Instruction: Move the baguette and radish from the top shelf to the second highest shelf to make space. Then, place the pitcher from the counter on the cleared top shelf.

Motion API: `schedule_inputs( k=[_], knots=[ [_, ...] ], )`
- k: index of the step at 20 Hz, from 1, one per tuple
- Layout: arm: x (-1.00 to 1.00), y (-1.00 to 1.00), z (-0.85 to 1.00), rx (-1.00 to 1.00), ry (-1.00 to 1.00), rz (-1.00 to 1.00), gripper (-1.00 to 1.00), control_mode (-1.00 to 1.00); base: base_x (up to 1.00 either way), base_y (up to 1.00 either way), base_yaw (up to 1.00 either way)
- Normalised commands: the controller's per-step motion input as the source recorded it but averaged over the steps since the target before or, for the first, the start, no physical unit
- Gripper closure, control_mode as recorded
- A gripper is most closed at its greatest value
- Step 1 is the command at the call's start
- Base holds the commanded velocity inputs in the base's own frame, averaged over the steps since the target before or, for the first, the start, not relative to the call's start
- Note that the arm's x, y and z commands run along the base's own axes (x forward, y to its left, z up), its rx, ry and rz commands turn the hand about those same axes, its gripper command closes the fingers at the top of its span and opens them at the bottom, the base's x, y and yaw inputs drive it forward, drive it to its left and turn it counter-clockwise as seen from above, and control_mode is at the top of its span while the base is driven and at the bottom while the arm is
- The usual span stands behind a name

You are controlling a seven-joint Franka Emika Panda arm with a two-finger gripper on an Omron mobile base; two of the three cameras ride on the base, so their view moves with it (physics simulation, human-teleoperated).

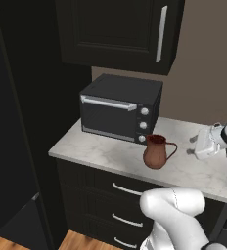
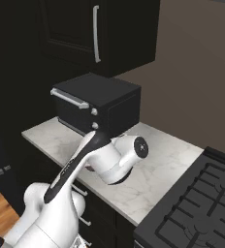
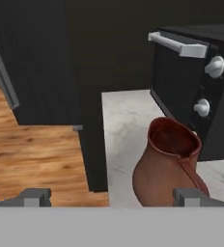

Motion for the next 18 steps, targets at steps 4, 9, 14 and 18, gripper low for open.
schedule_inputs(
  k=[4, 9, 14, 18],
  knots=[
    [0.28, -0.03, -0.08, 0.1, 0.0, 0.07, -1.0, -1.0, 0.0, 0.0, 0.0],
    [0.33, 0.0, -0.1, 0.05, 0.0, 0.07, -1.0, -1.0, 0.0, 0.0, 0.0],
    [0.25, 0.0, -0.16, 0.0, 0.0, 0.07, -1.0, -1.0, 0.0, 0.0, 0.0],
    [0.15, 0.0, -0.19, 0.0, 0.0, 0.05, -1.0, -1.0, 0.0, 0.0, 0.0]
  ],
)
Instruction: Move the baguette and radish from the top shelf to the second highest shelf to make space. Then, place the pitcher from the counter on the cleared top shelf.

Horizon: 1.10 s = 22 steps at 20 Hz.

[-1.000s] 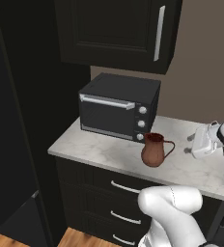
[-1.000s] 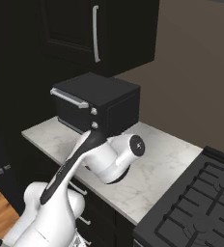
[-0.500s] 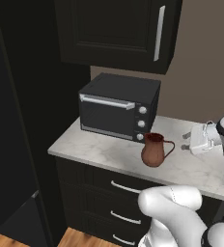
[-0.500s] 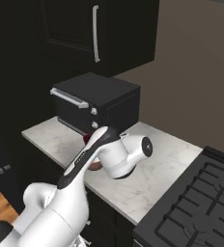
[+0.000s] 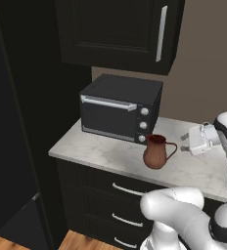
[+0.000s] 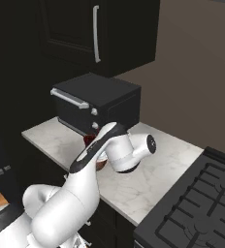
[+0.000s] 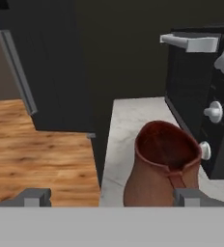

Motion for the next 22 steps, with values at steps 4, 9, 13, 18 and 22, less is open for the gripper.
schedule_inputs(
  k=[4, 9, 13, 18, 22],
  knots=[
    [0.06, 0.0, -0.24, 0.0, -0.02, 0.0, -1.0, -1.0, 0.0, 0.0, 0.0],
    [0.1, 0.0, -0.26, 0.0, -0.02, 0.0, -1.0, -1.0, 0.0, 0.0, 0.0],
    [0.12, 0.0, -0.21, 0.0, -0.04, 0.0, -1.0, -1.0, 0.0, 0.0, 0.0],
    [0.13, 0.0, -0.14, 0.0, -0.05, 0.0, -1.0, -1.0, 0.0, 0.0, 0.0],
    [0.17, 0.0, -0.09, 0.0, -0.04, 0.0, -1.0, -1.0, 0.0, 0.0, 0.0]
  ],
)
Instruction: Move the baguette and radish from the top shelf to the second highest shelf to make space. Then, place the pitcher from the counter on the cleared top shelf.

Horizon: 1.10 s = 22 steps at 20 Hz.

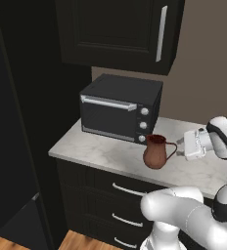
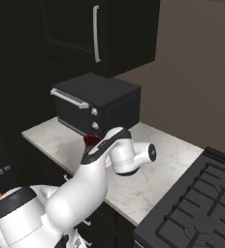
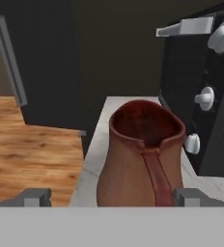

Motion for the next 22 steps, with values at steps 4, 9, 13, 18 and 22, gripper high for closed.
schedule_inputs(
  k=[4, 9, 13, 18, 22],
  knots=[
    [0.2, 0.0, -0.07, 0.0, -0.04, 0.0, -1.0, -1.0, 0.0, 0.0, 0.0],
    [0.2, 0.0, -0.07, 0.0, -0.03, 0.0, -1.0, -1.0, 0.0, 0.0, 0.0],
    [0.16, 0.0, -0.13, 0.0, 0.0, 0.0, -1.0, -1.0, 0.0, 0.0, 0.0],
    [0.06, 0.0, -0.11, 0.0, 0.0, 0.0, -1.0, -1.0, 0.0, 0.0, 0.0],
    [-0.05, -0.05, 0.0, 0.0, 0.0, 0.0, -1.0, -1.0, 0.0, 0.0, 0.0]
  ],
)
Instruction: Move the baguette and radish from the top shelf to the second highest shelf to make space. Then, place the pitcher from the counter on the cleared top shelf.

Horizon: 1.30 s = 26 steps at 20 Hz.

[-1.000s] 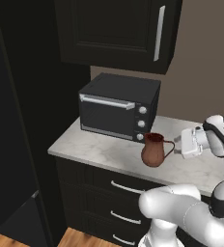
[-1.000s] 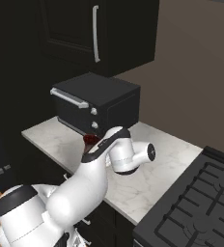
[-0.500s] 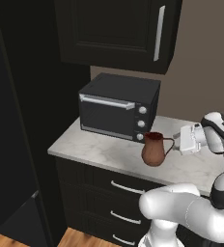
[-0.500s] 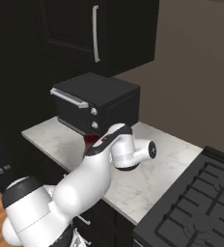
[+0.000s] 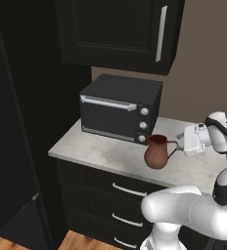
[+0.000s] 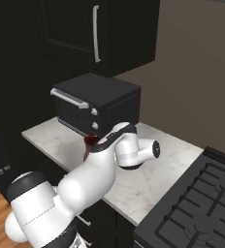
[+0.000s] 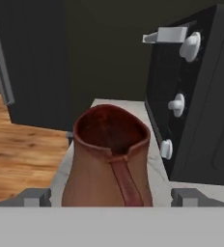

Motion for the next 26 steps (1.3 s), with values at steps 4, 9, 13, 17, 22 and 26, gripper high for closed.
schedule_inputs(
  k=[4, 9, 13, 17, 22, 26],
  knots=[
    [-0.12, -0.14, 0.0, 0.0, 0.0, 0.0, -1.0, -1.0, 0.0, 0.0, 0.0],
    [0.0, -0.03, 0.0, 0.0, 0.0, 0.03, -1.0, -1.0, 0.0, 0.0, 0.0],
    [0.1, 0.0, 0.0, 0.0, 0.03, 0.06, -1.0, -1.0, 0.0, 0.0, 0.0],
    [0.19, 0.0, 0.0, 0.01, 0.04, 0.07, -1.0, -1.0, 0.0, 0.0, 0.0],
    [0.21, 0.0, 0.0, 0.01, 0.03, 0.07, -1.0, -1.0, 0.0, 0.0, 0.0],
    [0.11, 0.0, -0.05, 0.0, 0.06, 0.08, -1.0, -1.0, 0.0, 0.0, 0.0]
  ],
)
